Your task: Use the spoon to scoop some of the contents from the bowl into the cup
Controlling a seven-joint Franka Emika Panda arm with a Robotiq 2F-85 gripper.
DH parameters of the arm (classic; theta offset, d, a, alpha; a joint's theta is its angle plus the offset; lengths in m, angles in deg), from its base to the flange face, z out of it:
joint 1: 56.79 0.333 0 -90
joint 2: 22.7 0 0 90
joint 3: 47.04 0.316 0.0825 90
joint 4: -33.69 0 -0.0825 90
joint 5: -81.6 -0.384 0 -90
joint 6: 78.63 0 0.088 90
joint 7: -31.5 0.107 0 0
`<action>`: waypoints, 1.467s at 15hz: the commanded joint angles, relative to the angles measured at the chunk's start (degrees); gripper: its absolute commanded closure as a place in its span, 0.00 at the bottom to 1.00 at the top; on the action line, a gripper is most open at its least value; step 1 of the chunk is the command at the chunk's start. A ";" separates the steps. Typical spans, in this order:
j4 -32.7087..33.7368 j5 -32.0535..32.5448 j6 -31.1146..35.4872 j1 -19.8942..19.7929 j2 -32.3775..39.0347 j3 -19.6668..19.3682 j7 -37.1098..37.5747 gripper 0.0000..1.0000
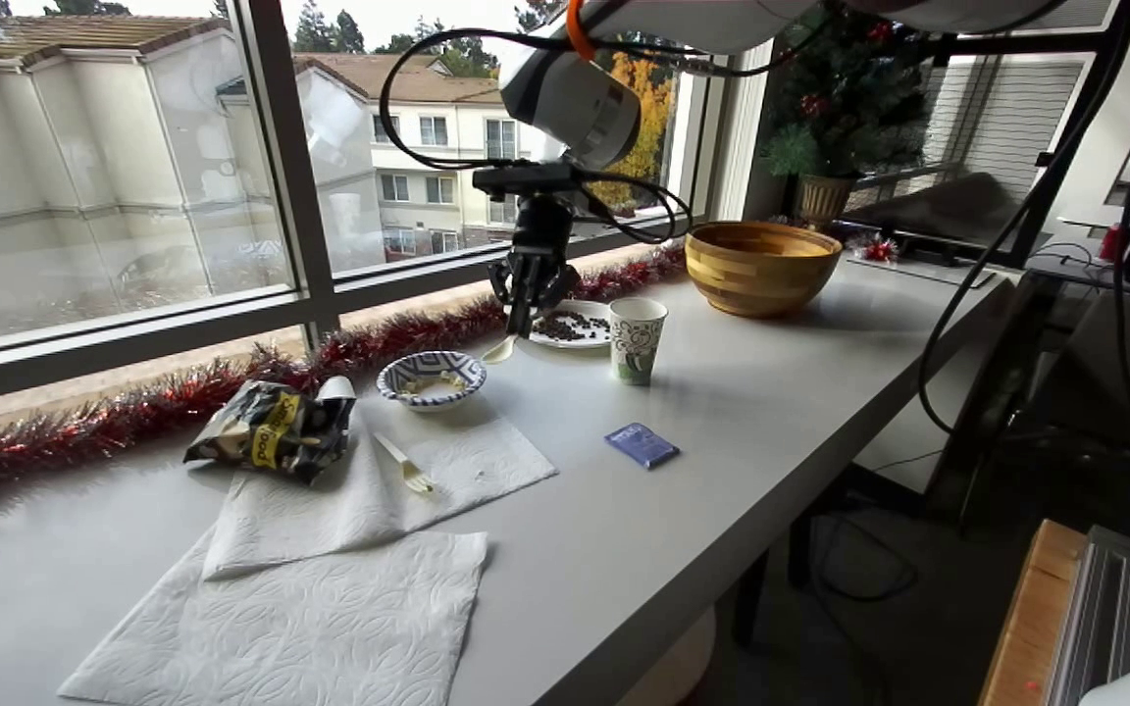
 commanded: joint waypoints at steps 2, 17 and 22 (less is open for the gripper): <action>-4.56 -0.66 3.05 2.35 -0.08 -1.20 -3.06 0.97; -16.02 -6.18 15.78 1.63 -1.21 -0.26 -12.02 0.61; -17.93 -1.65 13.97 3.74 -7.25 -2.50 -16.05 0.27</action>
